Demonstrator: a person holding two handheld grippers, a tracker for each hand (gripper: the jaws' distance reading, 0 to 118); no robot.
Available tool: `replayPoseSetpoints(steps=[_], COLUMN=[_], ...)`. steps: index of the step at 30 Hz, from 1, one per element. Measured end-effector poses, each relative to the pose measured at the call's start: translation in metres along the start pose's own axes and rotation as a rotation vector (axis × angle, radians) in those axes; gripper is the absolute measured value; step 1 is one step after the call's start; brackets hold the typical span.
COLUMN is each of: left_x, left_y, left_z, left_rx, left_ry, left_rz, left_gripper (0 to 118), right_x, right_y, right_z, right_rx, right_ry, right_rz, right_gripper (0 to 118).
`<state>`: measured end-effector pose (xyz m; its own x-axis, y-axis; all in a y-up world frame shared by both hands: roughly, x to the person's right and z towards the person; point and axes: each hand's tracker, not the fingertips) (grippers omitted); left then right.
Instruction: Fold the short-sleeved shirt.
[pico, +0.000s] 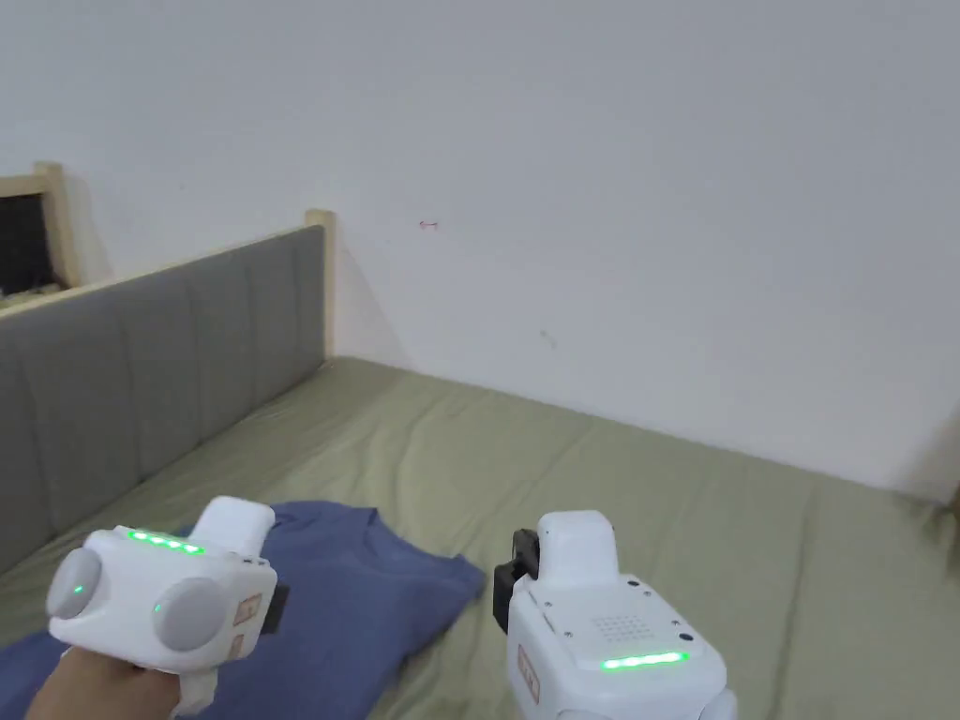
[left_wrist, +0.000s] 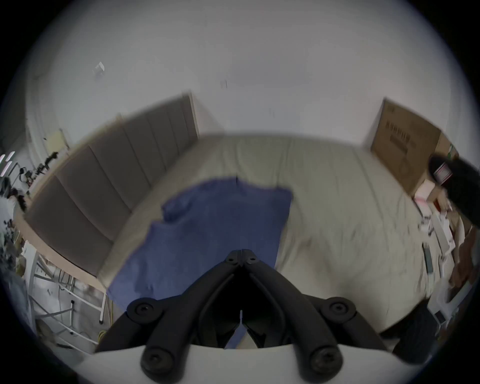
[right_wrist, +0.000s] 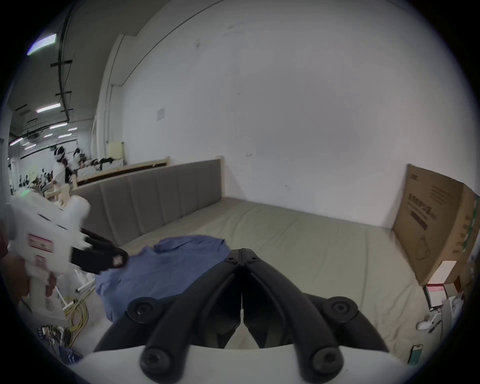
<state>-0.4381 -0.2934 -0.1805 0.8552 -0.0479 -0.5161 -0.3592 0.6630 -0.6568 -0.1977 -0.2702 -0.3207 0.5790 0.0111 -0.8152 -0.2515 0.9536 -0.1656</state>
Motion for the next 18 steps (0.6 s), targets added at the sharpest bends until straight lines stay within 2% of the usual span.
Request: replayPoseSetpoints(steps=[2,4,7,8,9,10,11,12,16,18], left_x=[-0.01,-0.018,-0.021,-0.021,-0.021,-0.021,-0.019,-0.018,-0.01,-0.007], left_y=[-0.004,-0.004,0.003,0.006,0.009,0.012,0.014,0.017,0.019,0.013], left_z=[-0.039,-0.076,-0.125,-0.14,-0.153,-0.172,-0.19,-0.199,-0.254,-0.275], left_rx=[-0.06,-0.087,-0.097,-0.096,-0.096,-0.106,-0.108,-0.051,-0.128,-0.162], left_ry=[0.006,-0.048,-0.051,-0.051,-0.05,-0.059,-0.063,-0.092,-0.099,-0.084], left_rz=[-0.001,0.031,0.041,0.043,0.04,0.036,0.037,0.051,0.115,0.114], left_gripper=[0,0,1,30,72,108,117,112,111,105], right_x=[-0.011,-0.009,-0.003,0.0,0.002,0.006,0.009,0.011,0.021,0.027], right_y=[-0.013,-0.022,-0.033,-0.036,-0.038,-0.041,-0.045,-0.047,-0.055,-0.055], right_z=[-0.017,-0.029,-0.047,-0.051,-0.055,-0.059,-0.062,-0.064,-0.069,-0.068], right_rx=[-0.025,-0.052,-0.093,-0.109,-0.12,-0.132,-0.147,-0.16,-0.206,-0.215], right_ry=[0.007,0.011,-0.002,-0.008,-0.014,-0.021,-0.027,-0.035,-0.069,-0.081], right_rz=[0.0,0.002,0.003,0.0,-0.005,-0.011,-0.013,-0.014,-0.02,-0.021], right_gripper=[0,0,0,0,0,0,0,0,0,0])
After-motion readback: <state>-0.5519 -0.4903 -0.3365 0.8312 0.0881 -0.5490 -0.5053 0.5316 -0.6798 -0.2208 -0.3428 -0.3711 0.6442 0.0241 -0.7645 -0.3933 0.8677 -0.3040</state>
